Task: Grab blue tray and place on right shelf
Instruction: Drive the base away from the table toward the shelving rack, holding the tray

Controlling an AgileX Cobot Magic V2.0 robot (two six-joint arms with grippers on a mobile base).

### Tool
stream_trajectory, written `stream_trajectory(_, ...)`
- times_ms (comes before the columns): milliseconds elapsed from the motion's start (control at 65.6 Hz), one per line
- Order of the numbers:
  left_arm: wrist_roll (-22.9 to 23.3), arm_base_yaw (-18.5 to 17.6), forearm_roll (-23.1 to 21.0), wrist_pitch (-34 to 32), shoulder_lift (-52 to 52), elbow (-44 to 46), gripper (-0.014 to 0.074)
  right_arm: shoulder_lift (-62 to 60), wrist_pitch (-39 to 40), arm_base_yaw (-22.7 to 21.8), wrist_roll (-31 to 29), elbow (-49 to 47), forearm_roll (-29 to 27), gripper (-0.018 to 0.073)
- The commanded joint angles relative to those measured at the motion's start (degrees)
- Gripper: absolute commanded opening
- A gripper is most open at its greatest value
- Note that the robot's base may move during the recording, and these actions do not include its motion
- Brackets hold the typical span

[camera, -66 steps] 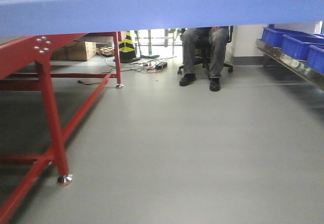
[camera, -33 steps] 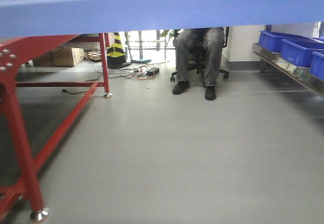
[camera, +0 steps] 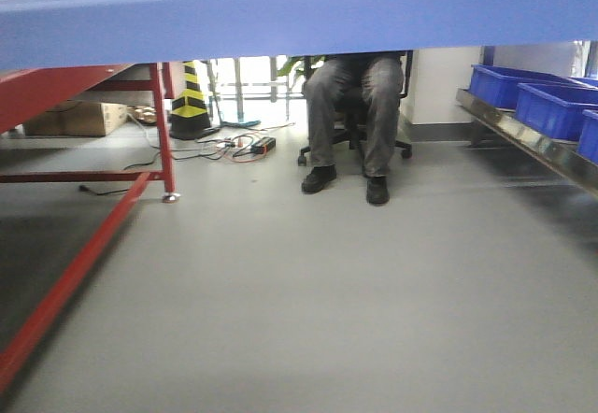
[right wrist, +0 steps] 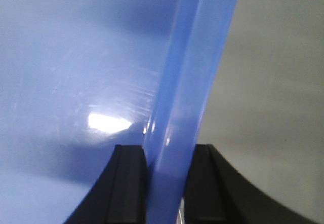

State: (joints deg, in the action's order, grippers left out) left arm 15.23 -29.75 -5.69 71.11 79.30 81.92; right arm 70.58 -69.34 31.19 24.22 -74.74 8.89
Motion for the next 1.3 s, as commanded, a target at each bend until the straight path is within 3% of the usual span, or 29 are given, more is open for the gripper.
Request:
stream_trajectory(0,-1.86,-0.83,-2.51,5.63,-1.81,1.53,-0.0039,-1.61,4.17,0.21,-1.81,-1.46,0.87,0.0056)
stream_trajectory(1281,-1.86,-0.83,-2.51,5.63,-1.81,1.53,-0.0039,-1.61,4.16,0.21,-1.81,-1.46,0.87,0.0056)
